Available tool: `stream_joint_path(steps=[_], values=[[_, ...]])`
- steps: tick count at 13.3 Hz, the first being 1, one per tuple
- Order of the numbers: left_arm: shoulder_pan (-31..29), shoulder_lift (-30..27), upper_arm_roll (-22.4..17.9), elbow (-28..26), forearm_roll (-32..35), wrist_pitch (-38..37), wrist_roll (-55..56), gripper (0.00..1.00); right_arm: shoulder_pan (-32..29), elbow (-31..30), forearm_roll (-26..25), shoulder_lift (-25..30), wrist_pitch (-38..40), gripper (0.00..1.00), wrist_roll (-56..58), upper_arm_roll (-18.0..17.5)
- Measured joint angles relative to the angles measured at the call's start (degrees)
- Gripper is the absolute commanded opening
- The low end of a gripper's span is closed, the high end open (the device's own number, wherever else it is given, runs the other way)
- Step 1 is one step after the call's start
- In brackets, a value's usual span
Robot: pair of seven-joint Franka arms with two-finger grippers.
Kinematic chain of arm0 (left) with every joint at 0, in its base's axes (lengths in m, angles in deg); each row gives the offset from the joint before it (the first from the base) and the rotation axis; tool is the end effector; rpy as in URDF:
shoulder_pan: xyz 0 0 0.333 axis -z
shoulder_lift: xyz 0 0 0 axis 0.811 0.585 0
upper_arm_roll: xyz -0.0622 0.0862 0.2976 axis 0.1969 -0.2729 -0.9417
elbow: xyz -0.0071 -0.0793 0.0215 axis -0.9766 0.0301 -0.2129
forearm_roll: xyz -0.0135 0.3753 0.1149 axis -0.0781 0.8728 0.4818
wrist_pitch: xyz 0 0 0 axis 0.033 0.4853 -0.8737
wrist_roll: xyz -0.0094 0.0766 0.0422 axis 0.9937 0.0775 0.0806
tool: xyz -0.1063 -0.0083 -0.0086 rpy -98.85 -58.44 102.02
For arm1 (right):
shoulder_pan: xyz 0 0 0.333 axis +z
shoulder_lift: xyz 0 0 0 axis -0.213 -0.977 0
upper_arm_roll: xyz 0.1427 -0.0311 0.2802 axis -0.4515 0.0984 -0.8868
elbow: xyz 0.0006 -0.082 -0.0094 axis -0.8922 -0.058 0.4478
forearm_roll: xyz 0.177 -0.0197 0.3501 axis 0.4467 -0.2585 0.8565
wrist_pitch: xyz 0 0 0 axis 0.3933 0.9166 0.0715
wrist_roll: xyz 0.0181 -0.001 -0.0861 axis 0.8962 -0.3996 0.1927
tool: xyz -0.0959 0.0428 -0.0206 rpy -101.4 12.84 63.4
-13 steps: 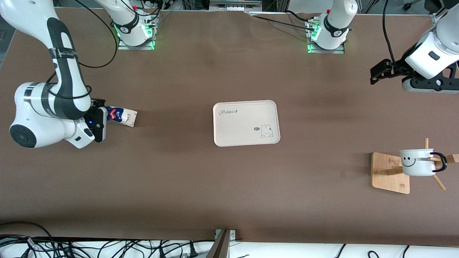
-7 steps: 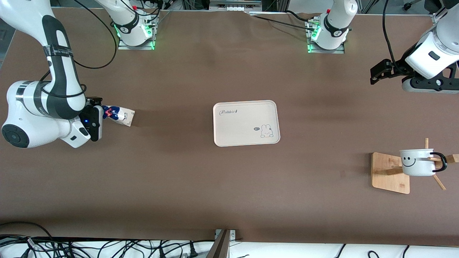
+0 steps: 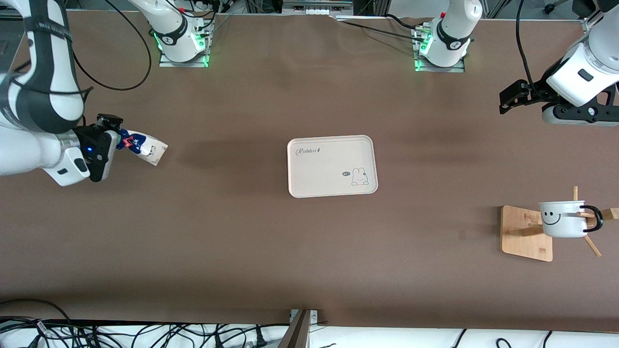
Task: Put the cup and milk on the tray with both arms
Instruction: 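Lift the milk carton with the right gripper toward the tray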
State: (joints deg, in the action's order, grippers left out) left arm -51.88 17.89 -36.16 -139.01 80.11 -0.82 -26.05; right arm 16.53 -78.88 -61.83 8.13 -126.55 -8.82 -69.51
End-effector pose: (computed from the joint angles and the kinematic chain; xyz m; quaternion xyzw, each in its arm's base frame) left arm 0.5360 -0.0515 0.6049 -0.9991 0.0128 0.0411 0.0025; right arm 0.5989 0.0001 0.4310 -0.8319 -0.4940 0.1897 0.1670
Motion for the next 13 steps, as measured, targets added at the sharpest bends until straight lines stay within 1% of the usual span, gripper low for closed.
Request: stream_joint_path(steps=[2,4,7,9,13], values=[[0.00,0.00,0.00,0.00,0.00,0.00,0.00,1.00,0.23,1.25,0.07,0.89,1.77,0.00,-6.90,-0.59],[0.00,0.00,0.00,0.00,0.00,0.00,0.00,1.00,0.29,1.92,0.18,1.73,1.90,0.00,-14.91,-2.50],[0.00,0.00,-0.01,0.01,0.00,0.00,0.00,1.00,0.97,2.23,0.22,3.91,1.81,0.00,-32.50,-8.23],[-0.01,0.00,-0.05,0.01,0.00,0.00,0.00,1.00,2.64,2.23,0.20,4.88,1.42,0.00,-42.39,-10.91],[-0.01,0.00,-0.08,0.01,0.00,0.00,0.00,1.00,7.30,2.23,0.21,5.00,0.37,0.00,-55.13,-11.70]])
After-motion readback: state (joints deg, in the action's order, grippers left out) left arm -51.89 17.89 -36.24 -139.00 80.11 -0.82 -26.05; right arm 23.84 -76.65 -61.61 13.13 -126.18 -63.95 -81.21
